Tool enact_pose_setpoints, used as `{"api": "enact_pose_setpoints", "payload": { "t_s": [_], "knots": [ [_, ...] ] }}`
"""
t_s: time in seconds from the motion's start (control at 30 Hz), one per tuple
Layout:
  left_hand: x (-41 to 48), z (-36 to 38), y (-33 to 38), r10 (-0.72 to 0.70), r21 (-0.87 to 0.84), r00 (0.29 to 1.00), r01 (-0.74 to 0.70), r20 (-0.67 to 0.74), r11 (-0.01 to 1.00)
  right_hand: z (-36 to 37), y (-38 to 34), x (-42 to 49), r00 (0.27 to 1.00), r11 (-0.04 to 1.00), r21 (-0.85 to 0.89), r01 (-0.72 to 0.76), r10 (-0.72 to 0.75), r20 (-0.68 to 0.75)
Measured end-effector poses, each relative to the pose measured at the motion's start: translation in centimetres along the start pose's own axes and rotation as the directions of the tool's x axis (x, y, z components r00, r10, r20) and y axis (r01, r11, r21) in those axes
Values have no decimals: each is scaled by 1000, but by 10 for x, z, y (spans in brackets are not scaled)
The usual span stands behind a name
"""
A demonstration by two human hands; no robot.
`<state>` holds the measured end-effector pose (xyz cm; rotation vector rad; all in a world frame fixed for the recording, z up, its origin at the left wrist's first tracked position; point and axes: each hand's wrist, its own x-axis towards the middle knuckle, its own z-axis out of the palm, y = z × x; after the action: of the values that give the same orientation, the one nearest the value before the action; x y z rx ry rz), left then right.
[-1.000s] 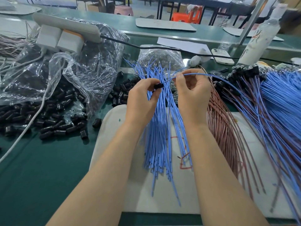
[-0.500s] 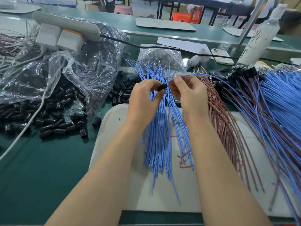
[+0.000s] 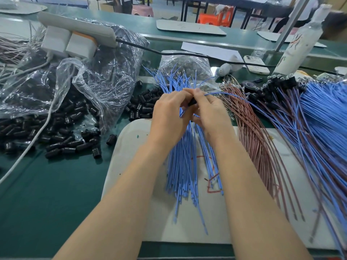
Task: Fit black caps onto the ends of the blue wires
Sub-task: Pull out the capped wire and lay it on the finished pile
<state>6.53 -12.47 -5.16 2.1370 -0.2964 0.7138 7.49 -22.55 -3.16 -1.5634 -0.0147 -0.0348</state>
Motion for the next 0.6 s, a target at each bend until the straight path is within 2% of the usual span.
{"api": "enact_pose_setpoints", "payload": {
  "t_s": [0.07,0.17,0.27,0.33,0.6],
  "knots": [
    [0,0,2,-3,-21,1000,3,-22,1000,4,-2,-1,999,1000,0,-19,19,27],
    [2,-2,4,-87,-137,996,82,-29,987,1,-3,-1,1000,1000,8,9,-10,17],
    [4,-3,2,-169,-195,985,159,-37,968,-2,-2,-1,992,975,-185,120,-125,-17],
    [4,-3,0,-205,-192,978,193,-43,962,-4,-2,-1,981,954,-247,172,-188,-45],
    [5,-4,-1,-257,-228,962,271,91,935,-10,3,5,955,897,-373,239,-286,-75]
  ]
}}
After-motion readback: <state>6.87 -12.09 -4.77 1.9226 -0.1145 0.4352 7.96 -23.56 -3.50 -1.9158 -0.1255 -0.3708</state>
